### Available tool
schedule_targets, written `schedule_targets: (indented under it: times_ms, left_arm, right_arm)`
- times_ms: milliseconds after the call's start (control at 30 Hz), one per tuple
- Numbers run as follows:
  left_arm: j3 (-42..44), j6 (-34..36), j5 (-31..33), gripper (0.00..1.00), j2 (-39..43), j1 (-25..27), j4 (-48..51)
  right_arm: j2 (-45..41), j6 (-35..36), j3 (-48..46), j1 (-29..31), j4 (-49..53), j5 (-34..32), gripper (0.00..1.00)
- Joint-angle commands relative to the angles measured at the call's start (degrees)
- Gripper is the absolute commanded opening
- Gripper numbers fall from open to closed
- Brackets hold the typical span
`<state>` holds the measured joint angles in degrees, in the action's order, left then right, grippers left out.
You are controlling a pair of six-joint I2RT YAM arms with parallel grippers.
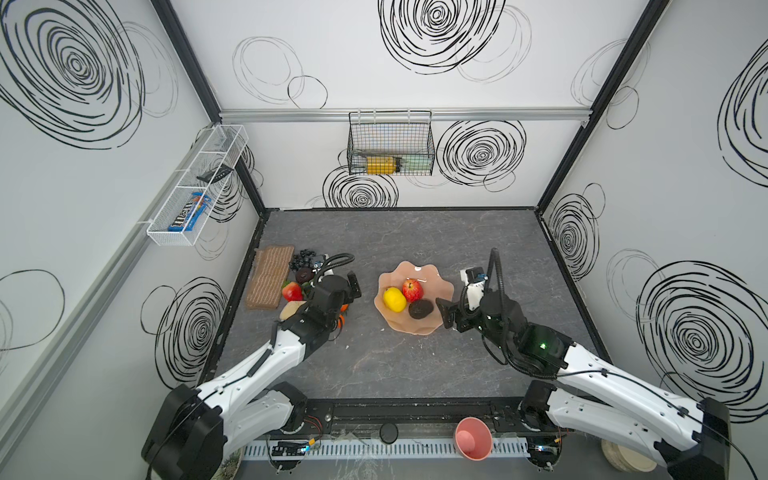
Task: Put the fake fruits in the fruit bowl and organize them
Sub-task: 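Withdraw the right gripper while the left gripper moves over the green lime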
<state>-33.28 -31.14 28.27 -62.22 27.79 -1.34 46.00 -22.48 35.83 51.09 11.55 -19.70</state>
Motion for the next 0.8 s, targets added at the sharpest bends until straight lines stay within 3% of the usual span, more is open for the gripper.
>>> schedule_targets:
  times_ms: [0,267,500,767]
  left_arm:
    - [-4.5,-1.8,-1.2,0.99,-3.7,-3.3,5.7]
    - [-8.4,-2.8,-4.5,0.99,-15.2,-12.5,8.8]
    - [-8.6,-2.5,-12.9,0.97,-20.2,-20.1,4.7]
    - [-9.9,-2.0,-15.8,0.96,-24.4,-23.1,3.6]
  right_arm:
    - [-4.6,-2.2,-2.6,-1.5,-2.7,3.1,0.97]
    - [-7.9,-2.9,-8.3,-3.8,-3.4,6.6,0.97]
    - [-8.7,-2.1,-10.3,-4.2,-4.1,7.2,0.98]
    - [-8.3,-1.7,-11.1,-5.3,-5.6,9.8,0.98]
